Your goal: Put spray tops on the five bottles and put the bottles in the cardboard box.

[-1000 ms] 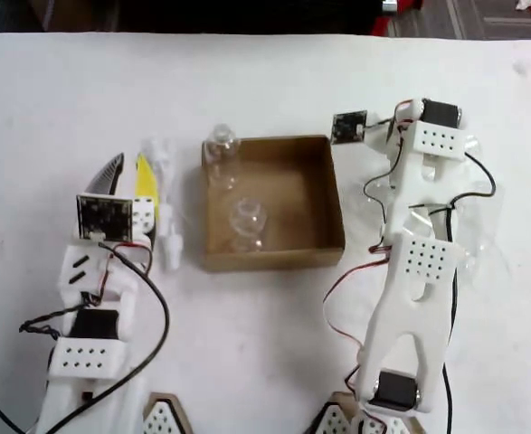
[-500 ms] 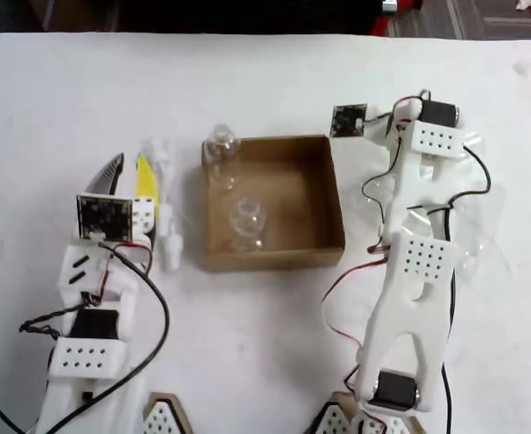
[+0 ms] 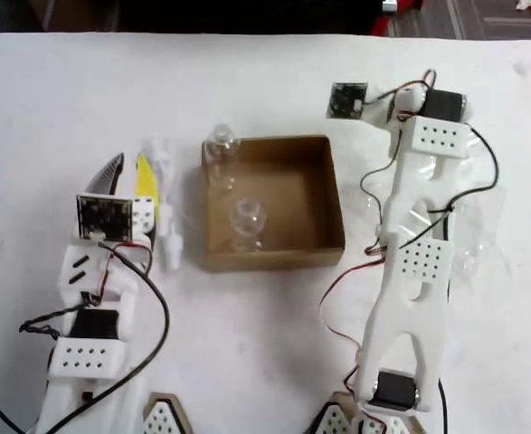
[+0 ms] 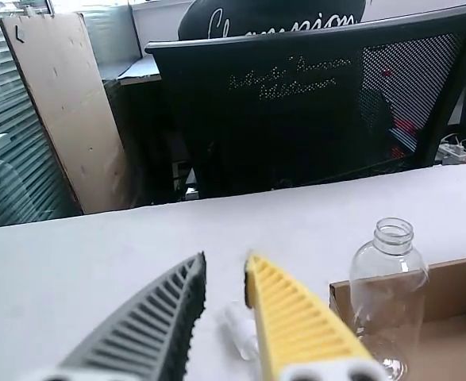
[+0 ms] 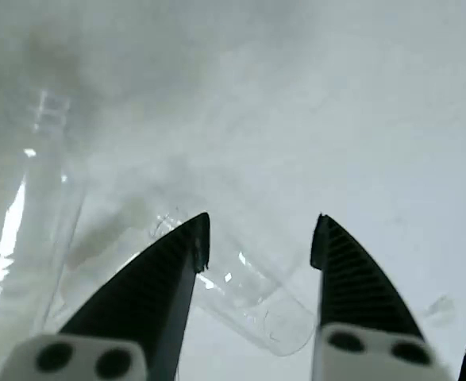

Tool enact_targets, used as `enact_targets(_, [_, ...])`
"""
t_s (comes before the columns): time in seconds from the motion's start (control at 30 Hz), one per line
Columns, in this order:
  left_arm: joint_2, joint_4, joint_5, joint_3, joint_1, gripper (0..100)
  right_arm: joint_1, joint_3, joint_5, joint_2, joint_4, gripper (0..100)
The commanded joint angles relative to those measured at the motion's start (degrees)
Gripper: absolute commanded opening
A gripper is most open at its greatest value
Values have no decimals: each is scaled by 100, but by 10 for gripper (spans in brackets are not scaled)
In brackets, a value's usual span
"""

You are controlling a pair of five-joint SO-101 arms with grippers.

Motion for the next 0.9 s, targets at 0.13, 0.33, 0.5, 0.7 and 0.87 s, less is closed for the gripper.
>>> enact_targets(0.13, [13,-185,-53,-88,-22,80,629,527,844,-347,145,187])
enact_targets(0.33, [13,-185,-53,-88,-22,80,541,571,1002,-338,154,187])
enact_targets(0.5, [13,-185,-53,-88,-22,80,497,905,1134,-338,145,187])
enact_targets(0.7, [13,-185,-53,-88,-13,80,374,1055,1336,-330,31,184])
enact_targets(0.87, [13,-185,-53,-88,-13,80,418,993,1336,-48,-242,184])
